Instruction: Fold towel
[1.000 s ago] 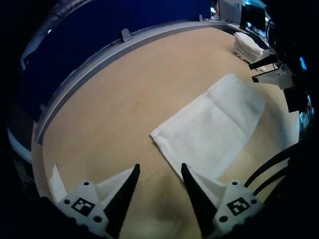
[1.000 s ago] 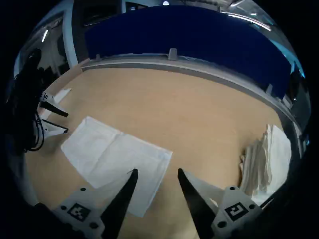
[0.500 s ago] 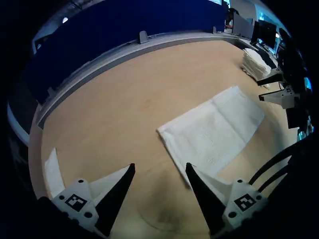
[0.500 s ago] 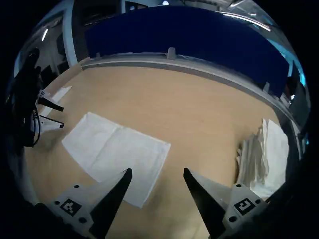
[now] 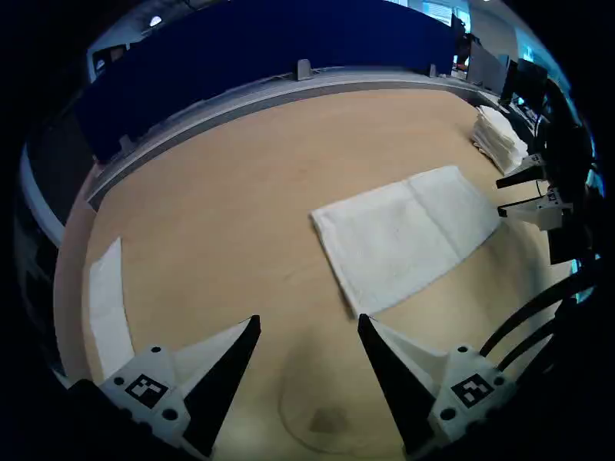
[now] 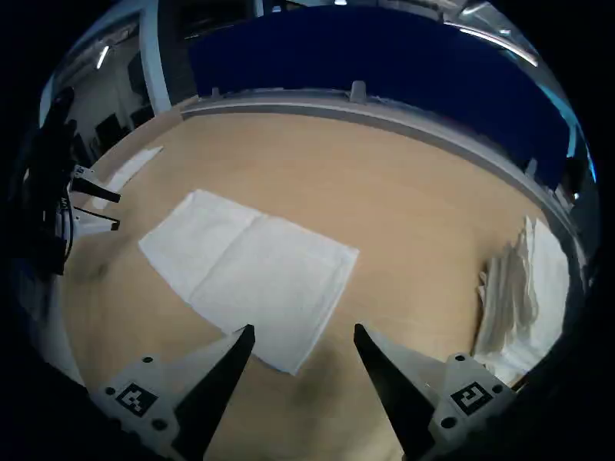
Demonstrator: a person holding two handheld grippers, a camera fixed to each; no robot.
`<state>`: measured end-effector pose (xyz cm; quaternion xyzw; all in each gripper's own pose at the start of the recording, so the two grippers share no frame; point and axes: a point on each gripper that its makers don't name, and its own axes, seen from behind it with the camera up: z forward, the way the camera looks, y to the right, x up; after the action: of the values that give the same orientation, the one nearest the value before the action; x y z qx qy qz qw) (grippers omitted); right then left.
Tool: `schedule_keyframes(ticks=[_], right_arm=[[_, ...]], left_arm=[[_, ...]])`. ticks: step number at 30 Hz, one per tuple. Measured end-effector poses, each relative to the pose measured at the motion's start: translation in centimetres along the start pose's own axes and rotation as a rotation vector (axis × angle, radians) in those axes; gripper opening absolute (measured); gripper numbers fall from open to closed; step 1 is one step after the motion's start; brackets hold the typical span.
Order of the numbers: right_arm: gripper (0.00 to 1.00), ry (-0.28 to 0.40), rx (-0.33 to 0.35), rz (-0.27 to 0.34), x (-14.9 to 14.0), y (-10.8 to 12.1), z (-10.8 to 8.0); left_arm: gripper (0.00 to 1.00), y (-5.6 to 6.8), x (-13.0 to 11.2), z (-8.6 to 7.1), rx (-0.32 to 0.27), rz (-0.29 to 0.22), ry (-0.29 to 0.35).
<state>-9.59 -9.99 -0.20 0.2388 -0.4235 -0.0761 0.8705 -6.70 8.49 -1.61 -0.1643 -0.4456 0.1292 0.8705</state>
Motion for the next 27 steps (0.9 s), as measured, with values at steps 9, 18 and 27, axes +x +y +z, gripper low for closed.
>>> schedule_keyframes(ticks=[9, 18, 27], right_arm=[[1.0, -0.033, 0.041, -0.019, -2.3, -1.3, 0.1], [0.94, -0.064, 0.061, -0.062, -3.6, -2.2, 0.1], [0.63, -0.092, 0.079, -0.083, -4.2, -2.3, 0.8]], left_arm=[[0.94, 0.7, -4.1, -2.2, 0.021, -0.097, -0.024], [0.94, 1.3, -6.3, -3.0, 0.027, -0.143, -0.043], [0.94, 1.2, -6.2, -3.4, 0.031, -0.165, -0.037]])
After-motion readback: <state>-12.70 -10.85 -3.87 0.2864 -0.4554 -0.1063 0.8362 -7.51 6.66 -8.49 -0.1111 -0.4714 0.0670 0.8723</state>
